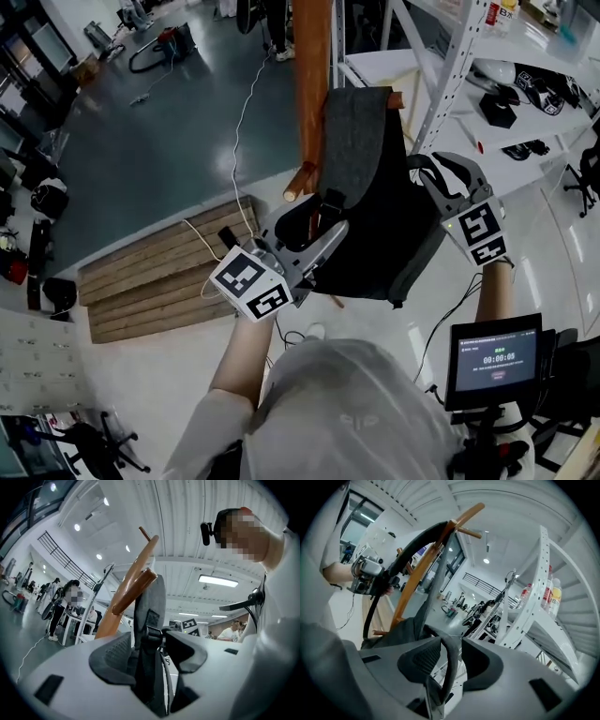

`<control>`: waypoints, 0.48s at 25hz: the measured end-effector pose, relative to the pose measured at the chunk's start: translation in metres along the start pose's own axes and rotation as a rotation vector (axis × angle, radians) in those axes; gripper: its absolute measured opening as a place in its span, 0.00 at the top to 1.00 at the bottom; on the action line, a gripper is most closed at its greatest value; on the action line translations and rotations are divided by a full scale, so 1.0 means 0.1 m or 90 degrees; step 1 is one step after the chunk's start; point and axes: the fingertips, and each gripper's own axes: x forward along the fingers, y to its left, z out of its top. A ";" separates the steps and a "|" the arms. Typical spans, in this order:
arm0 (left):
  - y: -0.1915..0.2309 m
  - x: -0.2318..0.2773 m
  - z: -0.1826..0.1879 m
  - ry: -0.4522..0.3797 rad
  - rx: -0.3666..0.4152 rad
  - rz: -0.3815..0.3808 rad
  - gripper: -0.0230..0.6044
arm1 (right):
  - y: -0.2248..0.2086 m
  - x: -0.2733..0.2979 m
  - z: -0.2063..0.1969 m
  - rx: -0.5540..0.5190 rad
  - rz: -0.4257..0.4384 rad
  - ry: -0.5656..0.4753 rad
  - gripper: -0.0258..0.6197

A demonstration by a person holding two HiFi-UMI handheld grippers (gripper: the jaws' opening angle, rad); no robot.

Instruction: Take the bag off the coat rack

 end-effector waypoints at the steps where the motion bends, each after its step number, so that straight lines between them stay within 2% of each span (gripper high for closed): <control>1: -0.01 0.01 -0.01 0.006 0.004 -0.004 0.62 | 0.02 0.03 0.00 -0.011 0.013 0.007 0.78; 4: -0.02 0.06 -0.05 0.022 0.012 -0.012 0.62 | 0.09 0.13 -0.06 -0.061 0.052 0.045 0.78; 8: -0.04 0.10 -0.06 0.022 0.013 -0.016 0.62 | 0.12 0.25 -0.07 -0.099 0.065 0.066 0.78; 12: -0.08 0.09 -0.09 0.021 0.008 -0.024 0.62 | 0.10 0.33 -0.08 -0.111 0.031 0.077 0.78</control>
